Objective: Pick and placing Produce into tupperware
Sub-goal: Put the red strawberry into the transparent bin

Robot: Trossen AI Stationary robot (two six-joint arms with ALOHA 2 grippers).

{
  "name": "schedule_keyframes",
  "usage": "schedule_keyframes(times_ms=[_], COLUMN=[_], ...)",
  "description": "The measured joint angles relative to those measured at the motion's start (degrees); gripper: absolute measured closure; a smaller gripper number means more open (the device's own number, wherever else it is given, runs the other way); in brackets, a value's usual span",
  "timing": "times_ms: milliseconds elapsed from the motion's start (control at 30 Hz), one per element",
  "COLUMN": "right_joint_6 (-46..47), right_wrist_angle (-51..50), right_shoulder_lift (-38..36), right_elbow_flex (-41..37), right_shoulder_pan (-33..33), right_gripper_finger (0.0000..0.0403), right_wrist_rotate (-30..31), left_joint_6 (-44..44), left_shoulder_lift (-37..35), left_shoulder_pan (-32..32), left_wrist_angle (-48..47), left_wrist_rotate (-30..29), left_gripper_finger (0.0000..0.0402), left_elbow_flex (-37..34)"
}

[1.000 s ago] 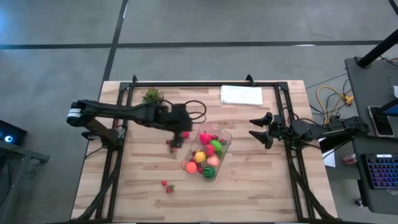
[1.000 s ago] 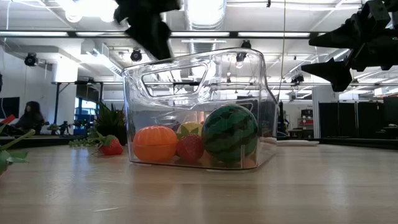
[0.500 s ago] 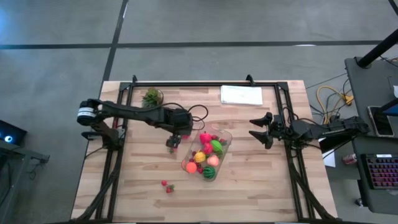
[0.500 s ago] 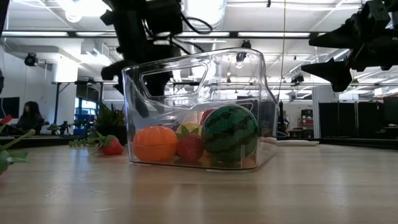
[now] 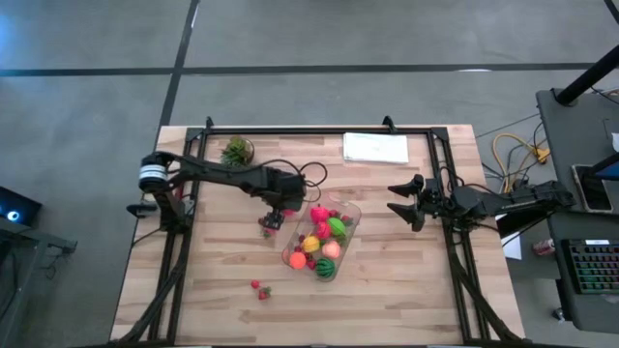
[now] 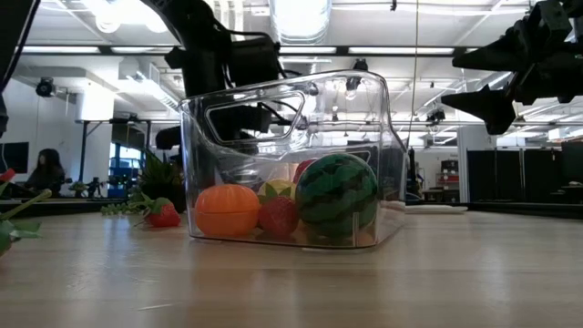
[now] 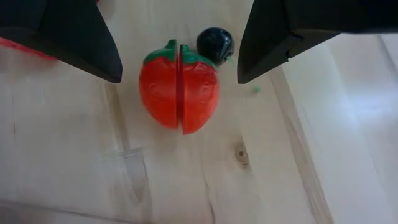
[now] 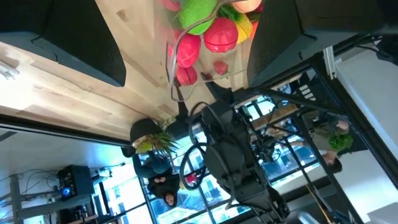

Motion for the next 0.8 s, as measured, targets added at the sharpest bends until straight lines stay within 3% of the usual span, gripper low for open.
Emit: schedule_keyframes(times_ms=[800], right_joint_6=[0.00], right_wrist_angle=[0.00], right_shoulder_lift=[-0.04], right_elbow_flex=[0.00], right_shoulder_pan=[0.00], right_gripper_finger=[0.0075], right_wrist_rotate=[0.00], left_joint_6=[0.28], left_shoulder_lift=[1.04], left_shoulder_pan=[1.12], left_wrist_angle=[3.10], left_wrist_rotate=[1.99], left_gripper_finger=[0.0101], left_elbow_flex=[-0.98])
